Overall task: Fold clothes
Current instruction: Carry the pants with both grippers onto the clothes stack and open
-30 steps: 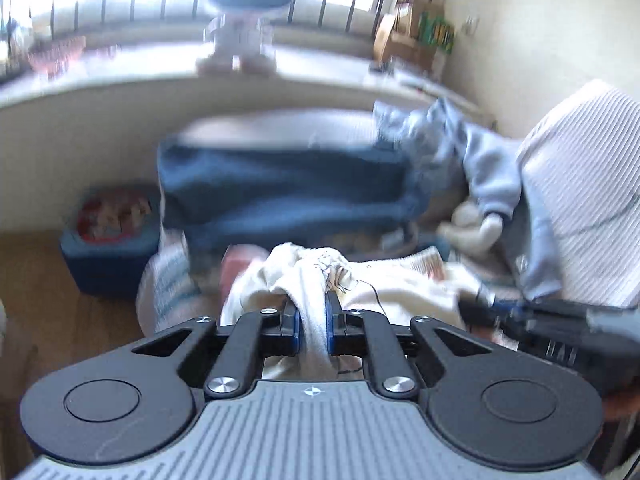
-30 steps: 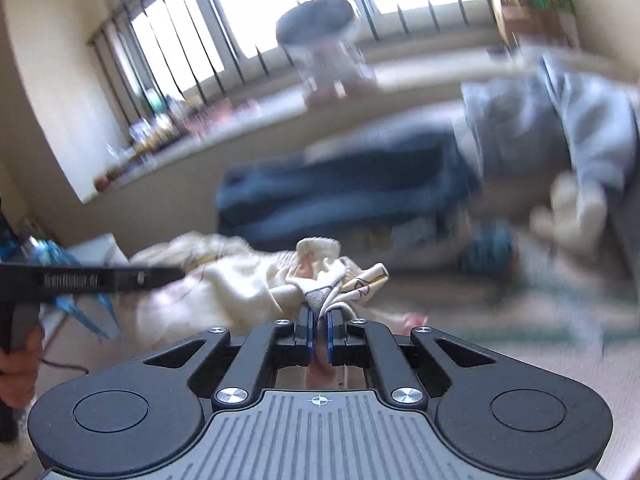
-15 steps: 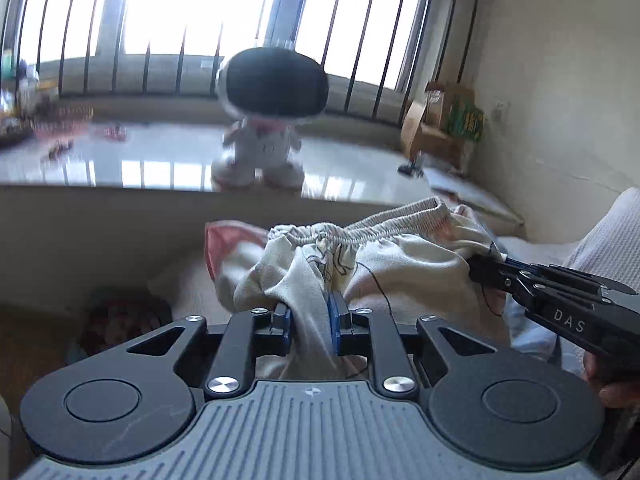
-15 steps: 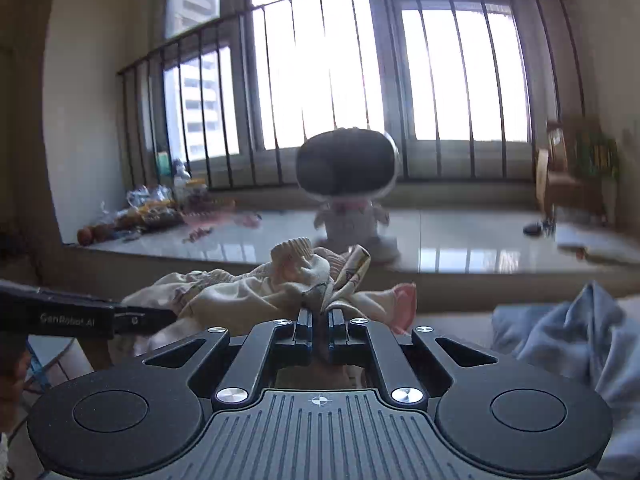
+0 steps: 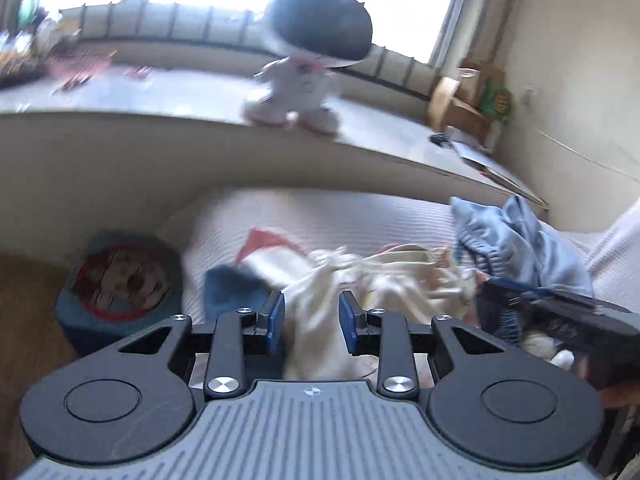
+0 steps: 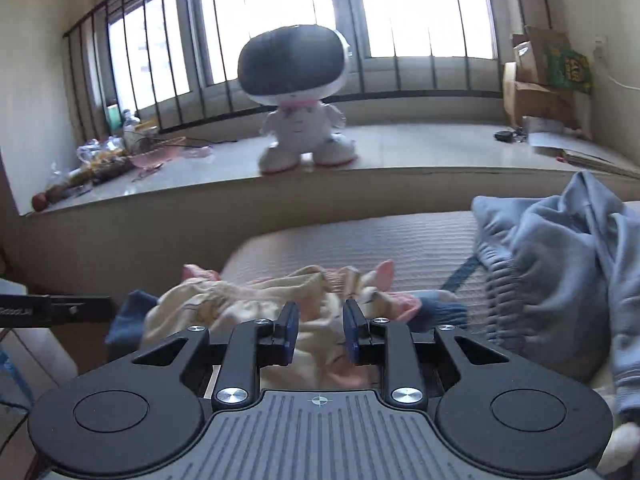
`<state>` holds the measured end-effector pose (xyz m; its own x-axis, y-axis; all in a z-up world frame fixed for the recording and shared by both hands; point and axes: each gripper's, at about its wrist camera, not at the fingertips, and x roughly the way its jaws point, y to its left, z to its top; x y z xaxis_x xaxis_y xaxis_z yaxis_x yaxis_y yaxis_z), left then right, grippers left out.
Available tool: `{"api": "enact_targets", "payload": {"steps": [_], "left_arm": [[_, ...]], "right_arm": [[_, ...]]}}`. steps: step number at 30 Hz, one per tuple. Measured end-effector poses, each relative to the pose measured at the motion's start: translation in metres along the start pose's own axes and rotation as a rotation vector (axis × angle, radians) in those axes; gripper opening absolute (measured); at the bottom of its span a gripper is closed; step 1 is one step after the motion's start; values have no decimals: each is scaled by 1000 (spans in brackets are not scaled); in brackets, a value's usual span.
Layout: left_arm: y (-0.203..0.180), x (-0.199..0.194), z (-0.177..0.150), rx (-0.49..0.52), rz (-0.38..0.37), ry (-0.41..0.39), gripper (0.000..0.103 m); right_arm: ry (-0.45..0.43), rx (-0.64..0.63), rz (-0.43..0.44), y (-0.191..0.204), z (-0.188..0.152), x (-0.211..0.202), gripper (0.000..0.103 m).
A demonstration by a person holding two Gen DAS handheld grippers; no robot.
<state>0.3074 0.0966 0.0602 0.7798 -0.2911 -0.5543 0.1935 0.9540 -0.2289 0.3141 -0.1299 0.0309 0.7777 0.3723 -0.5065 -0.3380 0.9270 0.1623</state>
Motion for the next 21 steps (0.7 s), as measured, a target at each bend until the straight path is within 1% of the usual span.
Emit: {"api": "enact_targets", "payload": {"steps": [2,5,8,10,11,14,16,18,20,21], "left_arm": [[-13,11,-8,-2,8,27,9],[-16,36,-32,-5,8,104,7],[-12,62,-56,14,40,182,7],[-5,78,-64,11,55,216,8],[-3,83,-65,5,53,223,8],[4,98,-66,-8,50,243,8],[3,104,-66,6,59,252,8],[0,102,-64,7,72,259,8],[-4,92,-61,4,79,265,8],[-7,84,-59,5,83,265,10]], "right_arm": [[20,-2,11,10,-8,5,25],[61,-1,0,11,-25,13,25],[111,25,-39,2,-41,25,25],[138,47,-60,-4,-51,36,24],[150,59,-70,-7,-55,41,23],[140,85,-94,-10,-60,51,21],[143,63,-112,-6,-61,56,21],[149,54,-117,-3,-60,53,21],[154,75,-98,-3,-56,42,24],[154,87,-86,-3,-55,34,25]]}}
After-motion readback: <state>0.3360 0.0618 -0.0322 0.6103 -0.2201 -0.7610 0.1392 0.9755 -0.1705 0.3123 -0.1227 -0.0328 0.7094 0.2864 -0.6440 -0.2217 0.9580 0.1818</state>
